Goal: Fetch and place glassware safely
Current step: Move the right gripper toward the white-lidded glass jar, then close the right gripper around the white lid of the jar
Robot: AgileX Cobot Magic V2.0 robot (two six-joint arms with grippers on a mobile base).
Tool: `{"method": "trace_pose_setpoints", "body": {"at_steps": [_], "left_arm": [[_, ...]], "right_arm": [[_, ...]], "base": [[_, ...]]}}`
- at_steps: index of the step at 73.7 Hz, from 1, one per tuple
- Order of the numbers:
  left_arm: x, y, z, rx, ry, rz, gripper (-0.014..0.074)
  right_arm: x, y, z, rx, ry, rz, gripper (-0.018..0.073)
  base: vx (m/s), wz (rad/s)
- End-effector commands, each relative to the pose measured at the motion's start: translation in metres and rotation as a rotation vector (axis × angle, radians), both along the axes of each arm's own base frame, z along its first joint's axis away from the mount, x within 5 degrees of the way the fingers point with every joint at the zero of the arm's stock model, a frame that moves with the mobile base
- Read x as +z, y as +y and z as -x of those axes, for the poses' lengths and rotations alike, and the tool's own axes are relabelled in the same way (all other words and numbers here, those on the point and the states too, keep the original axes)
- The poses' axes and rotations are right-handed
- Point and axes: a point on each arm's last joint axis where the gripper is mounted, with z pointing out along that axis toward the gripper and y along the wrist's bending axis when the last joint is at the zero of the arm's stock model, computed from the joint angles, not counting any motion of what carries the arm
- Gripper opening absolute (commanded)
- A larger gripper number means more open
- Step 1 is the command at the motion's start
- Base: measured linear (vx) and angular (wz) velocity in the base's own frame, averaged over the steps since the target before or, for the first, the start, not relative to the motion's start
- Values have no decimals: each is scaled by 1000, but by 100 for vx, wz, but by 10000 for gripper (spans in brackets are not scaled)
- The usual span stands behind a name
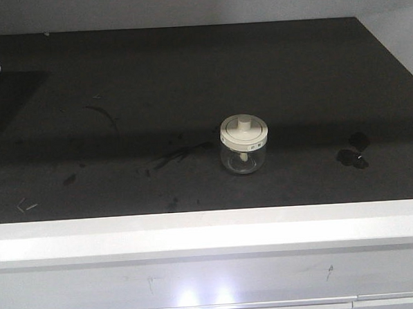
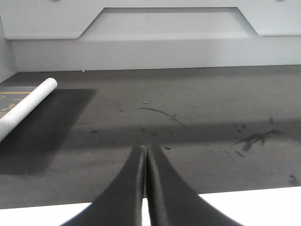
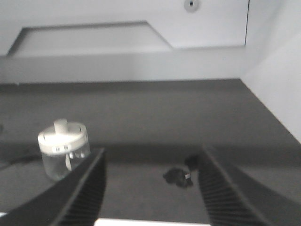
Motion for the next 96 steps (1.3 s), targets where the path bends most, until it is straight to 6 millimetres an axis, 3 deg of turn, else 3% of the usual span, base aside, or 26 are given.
{"method": "trace_pose_setpoints", "body": {"at_steps": [1,15,27,48,68,96], "left_arm": [[15,-1,0,-10,-84,16,-7],[15,-1,0,-10,-84,16,-7],[15,-1,0,-10,-84,16,-7],[15,-1,0,-10,-84,16,-7],[15,-1,0,-10,-84,16,-7],[15,-1,0,-10,-84,16,-7]], "right_arm": [[19,2,-6,11,-116,-3,482],[31,5,-29,20,-130,-14,475],[46,12,-63,41,-88,-5,475],[54,79,-129,340,-59,154,475],[39,115,-198,381,14,50,475],[-8,136,-239,421,26,-16,453]], "base": [[0,0],[0,0],[0,0],[0,0],[0,0],[0,0]]}}
